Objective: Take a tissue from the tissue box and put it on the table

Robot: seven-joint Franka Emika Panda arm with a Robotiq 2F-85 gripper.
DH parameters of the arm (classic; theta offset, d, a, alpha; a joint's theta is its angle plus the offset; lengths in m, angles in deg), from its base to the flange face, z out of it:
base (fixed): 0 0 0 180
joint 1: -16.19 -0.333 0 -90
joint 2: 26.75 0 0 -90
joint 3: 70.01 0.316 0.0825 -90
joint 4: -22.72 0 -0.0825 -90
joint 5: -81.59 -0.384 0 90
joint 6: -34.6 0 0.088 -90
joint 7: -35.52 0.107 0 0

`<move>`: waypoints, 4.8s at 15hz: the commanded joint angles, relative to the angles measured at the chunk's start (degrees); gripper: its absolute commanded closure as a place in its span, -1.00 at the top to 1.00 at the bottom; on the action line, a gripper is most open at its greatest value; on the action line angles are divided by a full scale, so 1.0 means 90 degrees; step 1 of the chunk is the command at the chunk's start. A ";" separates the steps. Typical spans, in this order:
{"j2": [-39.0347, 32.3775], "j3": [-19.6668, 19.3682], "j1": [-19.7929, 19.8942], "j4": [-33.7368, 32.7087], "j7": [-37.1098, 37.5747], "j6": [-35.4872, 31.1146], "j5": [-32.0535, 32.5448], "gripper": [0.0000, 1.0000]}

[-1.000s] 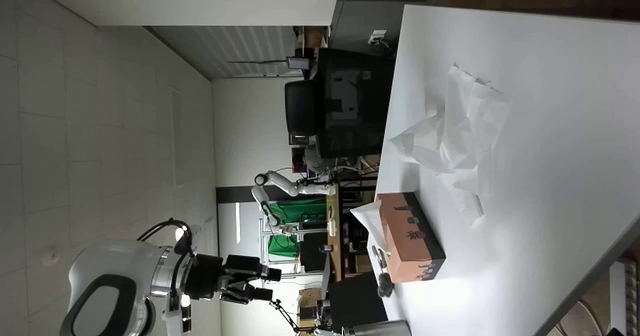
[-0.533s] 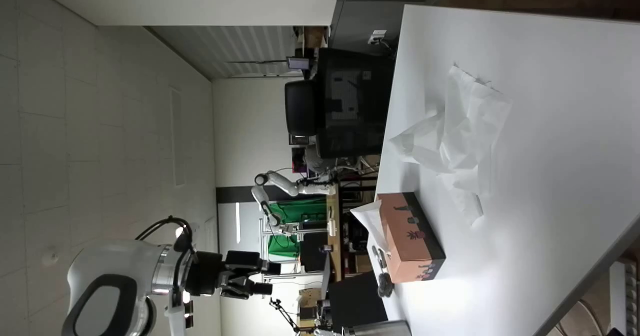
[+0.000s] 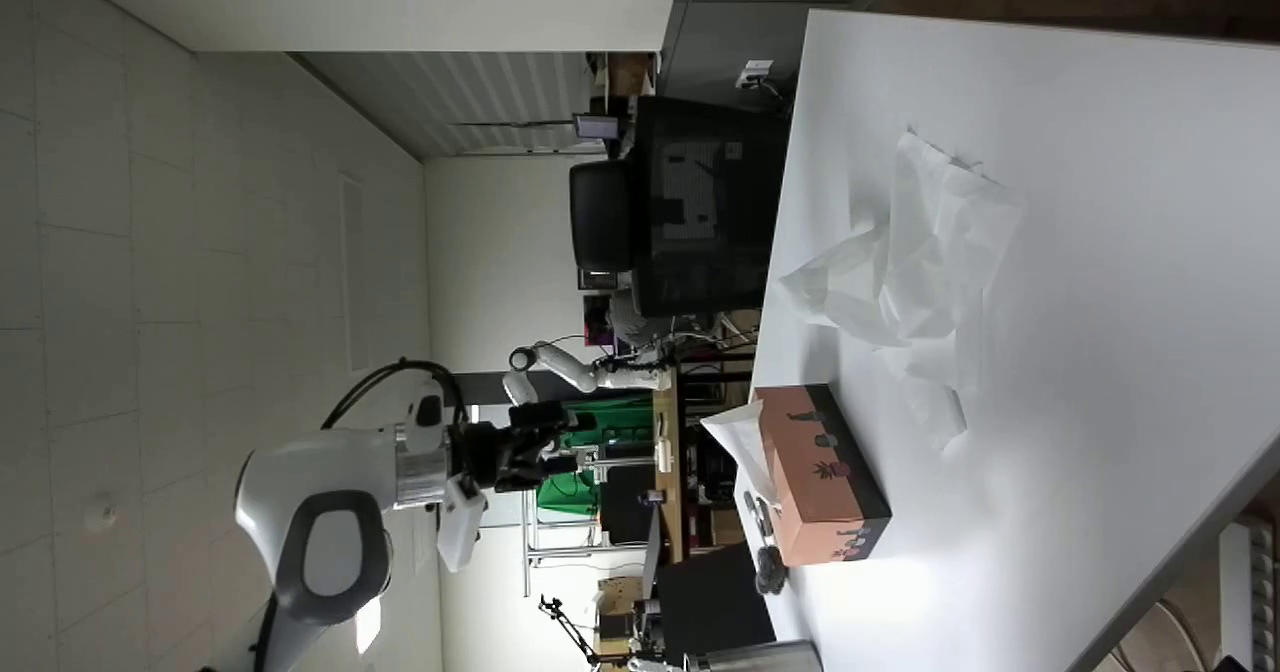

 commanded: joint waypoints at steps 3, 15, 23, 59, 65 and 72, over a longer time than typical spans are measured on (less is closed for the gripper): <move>-0.1874 0.0485 0.0299 -0.1591 -0.0988 0.0154 -0.1352 1.00; -0.5058 0.1561 0.1800 -0.4653 -0.1024 0.3323 -0.1237 1.00; -0.5924 0.1833 0.1895 -0.5576 -0.1053 0.4468 -0.1257 1.00; -0.3590 0.0892 0.1954 -0.4306 0.0002 0.2011 0.0688 -1.00; -0.4305 0.0445 0.1806 -0.3699 0.1135 -0.0280 0.1829 -1.00; -0.5505 -0.0148 0.1480 -0.4338 0.2694 0.0822 0.3466 -1.00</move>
